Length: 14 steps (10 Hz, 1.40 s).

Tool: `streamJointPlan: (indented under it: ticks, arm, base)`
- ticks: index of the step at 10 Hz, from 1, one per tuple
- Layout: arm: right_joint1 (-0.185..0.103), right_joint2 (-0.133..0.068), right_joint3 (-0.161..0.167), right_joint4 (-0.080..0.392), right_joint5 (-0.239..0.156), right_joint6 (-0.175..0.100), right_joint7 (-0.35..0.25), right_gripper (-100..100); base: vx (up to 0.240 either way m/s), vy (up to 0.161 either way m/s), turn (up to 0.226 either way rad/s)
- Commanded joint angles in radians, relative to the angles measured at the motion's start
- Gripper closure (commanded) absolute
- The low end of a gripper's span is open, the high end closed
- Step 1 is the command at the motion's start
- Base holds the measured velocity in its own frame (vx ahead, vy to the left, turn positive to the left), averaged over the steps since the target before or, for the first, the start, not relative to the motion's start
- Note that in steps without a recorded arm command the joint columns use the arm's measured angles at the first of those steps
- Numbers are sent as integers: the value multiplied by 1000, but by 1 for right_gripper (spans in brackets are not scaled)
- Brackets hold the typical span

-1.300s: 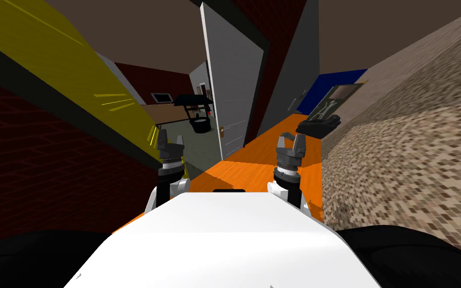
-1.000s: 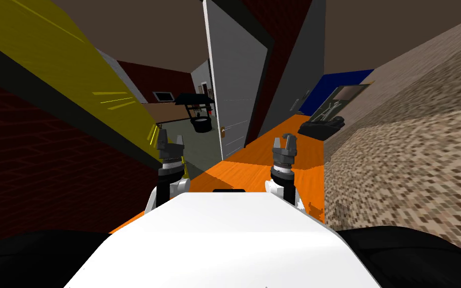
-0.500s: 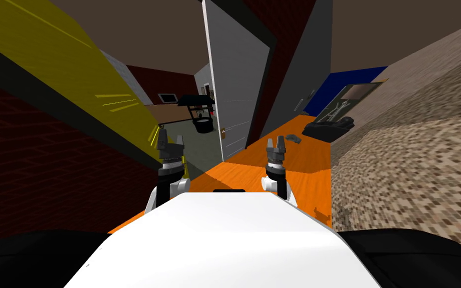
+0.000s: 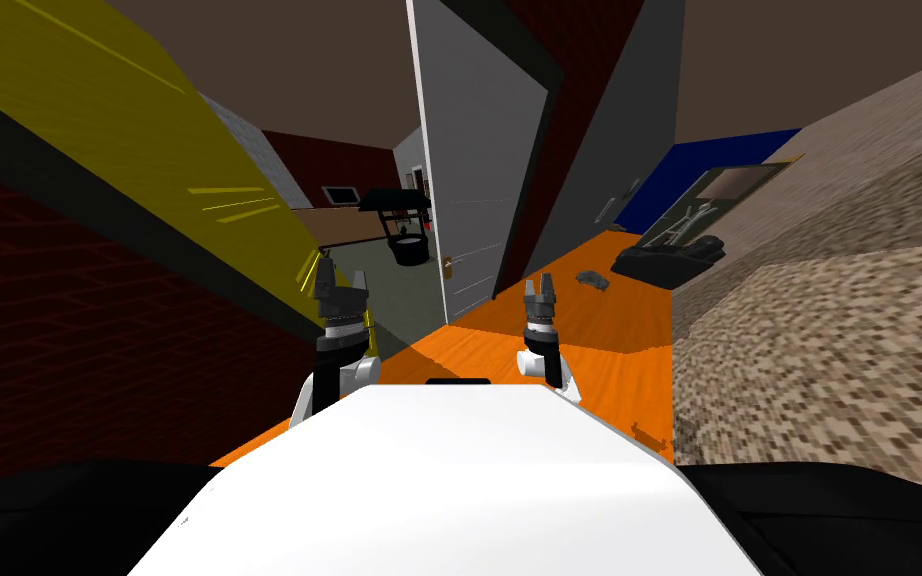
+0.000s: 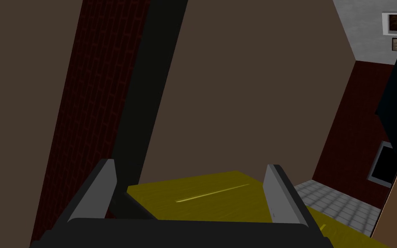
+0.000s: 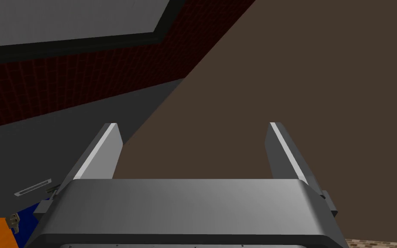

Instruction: Push the door open

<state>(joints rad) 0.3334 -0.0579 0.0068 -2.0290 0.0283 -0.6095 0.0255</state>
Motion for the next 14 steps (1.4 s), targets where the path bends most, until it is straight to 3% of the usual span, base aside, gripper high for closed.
streamJointPlan:
  ticks: [1,3,4,5,6,7,8,9,10,11,12,13,14]
  arm:
    - [-16,-3,-1,34,-2,-4,-3,-100]
    - [-68,-5,8,102,-6,4,-10,-100]
    - [-68,-5,8,120,-6,4,-10,-100]
    - [-96,-6,13,159,-7,8,-13,-100]
    - [-96,-6,13,167,-7,8,-13,-100]
    - [-125,-7,17,210,-9,13,-17,-100]
    - [-125,-7,17,213,-9,13,-17,-100]
    - [-154,-8,22,245,-11,17,-20,-100]
    - [-154,-8,22,260,-11,17,-20,-100]
    - [-184,-8,27,297,-13,22,-24,-100]
    - [-184,-8,27,310,-13,22,-24,-100]
    - [-214,-8,32,350,-15,26,-28,-100]
    - [-214,-8,32,359,-15,26,-28,-100]
  base:
    - [40,-25,31]
    - [60,-38,75]
    - [54,-41,39]
    - [52,-42,65]
    - [44,-27,45]
    - [48,-31,66]
    - [44,-25,36]
    - [50,-25,68]
    - [42,-30,36]
    - [48,-35,65]
    - [42,-33,44]
    - [46,-39,76]
    - [45,-33,40]
